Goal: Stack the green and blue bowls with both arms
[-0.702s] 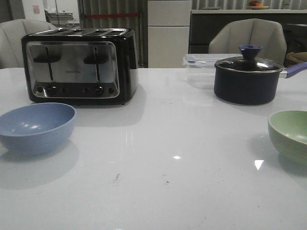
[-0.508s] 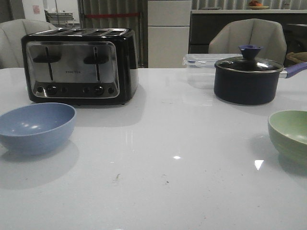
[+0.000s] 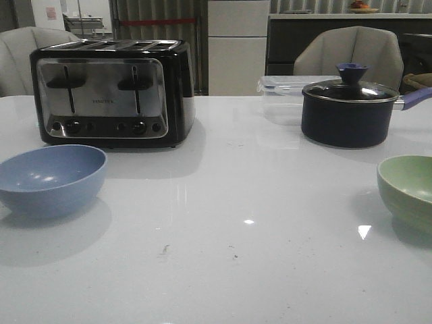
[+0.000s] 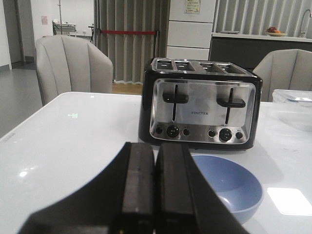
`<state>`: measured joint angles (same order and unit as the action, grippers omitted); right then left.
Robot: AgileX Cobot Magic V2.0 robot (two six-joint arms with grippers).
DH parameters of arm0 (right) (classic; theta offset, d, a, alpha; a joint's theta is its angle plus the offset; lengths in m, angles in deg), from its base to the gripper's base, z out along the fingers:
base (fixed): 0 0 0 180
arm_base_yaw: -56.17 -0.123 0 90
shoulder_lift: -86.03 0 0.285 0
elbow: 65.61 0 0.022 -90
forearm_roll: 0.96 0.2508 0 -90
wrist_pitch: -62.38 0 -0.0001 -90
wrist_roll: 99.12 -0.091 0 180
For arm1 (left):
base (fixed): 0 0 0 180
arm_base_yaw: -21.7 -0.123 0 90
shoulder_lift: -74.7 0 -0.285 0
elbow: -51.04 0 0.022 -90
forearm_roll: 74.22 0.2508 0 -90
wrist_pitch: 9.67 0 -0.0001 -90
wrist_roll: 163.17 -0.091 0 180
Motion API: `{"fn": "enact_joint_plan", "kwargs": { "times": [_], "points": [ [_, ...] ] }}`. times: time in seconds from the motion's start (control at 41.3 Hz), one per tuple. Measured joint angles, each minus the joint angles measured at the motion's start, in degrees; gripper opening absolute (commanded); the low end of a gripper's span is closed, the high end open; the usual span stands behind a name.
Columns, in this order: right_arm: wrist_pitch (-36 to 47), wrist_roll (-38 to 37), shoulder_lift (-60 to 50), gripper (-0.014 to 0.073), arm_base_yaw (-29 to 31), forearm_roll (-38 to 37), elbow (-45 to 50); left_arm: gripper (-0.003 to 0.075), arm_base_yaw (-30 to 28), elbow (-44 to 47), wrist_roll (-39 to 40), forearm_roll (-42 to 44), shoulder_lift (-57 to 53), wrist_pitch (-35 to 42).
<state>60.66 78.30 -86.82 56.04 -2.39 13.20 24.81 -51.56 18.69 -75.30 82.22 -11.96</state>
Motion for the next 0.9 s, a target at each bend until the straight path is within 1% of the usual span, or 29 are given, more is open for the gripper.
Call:
{"fn": "enact_joint_plan", "kwargs": {
  "times": [0.121, 0.194, 0.29, 0.339, 0.436, 0.605, 0.75, 0.896],
  "points": [
    [1.7, 0.0, 0.0, 0.0057, 0.0, 0.0, 0.0, 0.0093, 0.0, 0.0, 0.0, 0.4, 0.0, 0.4],
    [1.7, 0.0, 0.0, 0.0057, 0.0, 0.0, 0.0, 0.0093, 0.0, 0.0, 0.0, 0.7, 0.0, 2.3],
    [-0.6, 0.0, 0.0, 0.0057, 0.0, 0.0, -2.4, 0.0093, 0.0, -1.0, 0.0, 1.4, 0.0, 2.7],
    [-1.9, 0.0, 0.0, 0.0057, 0.0, 0.0, -4.6, 0.0093, 0.0, -3.0, 0.0, 2.5, 0.0, 2.3],
    [-5.1, 0.0, 0.0, 0.0057, 0.0, 0.0, -9.9, 0.0093, 0.0, -8.5, 0.0, 5.5, 0.0, -0.3],
    [-11.9, -0.1, 1.7, 0.0057, 0.0, 0.0, -20.8, 0.0093, 0.0, -20.0, 0.0, 6.7, 1.6, -6.0],
    [-18.3, -0.1, 8.0, 0.0057, 0.0, 0.0, -29.6, 0.0093, 0.0, -28.4, 0.0, 6.9, 7.4, -11.8],
    [-25.1, -0.1, 15.4, 0.0057, 0.0, 0.0, -35.7, 0.0093, 0.0, -33.3, 0.0, 6.9, 14.6, -18.9]
  ]
}}
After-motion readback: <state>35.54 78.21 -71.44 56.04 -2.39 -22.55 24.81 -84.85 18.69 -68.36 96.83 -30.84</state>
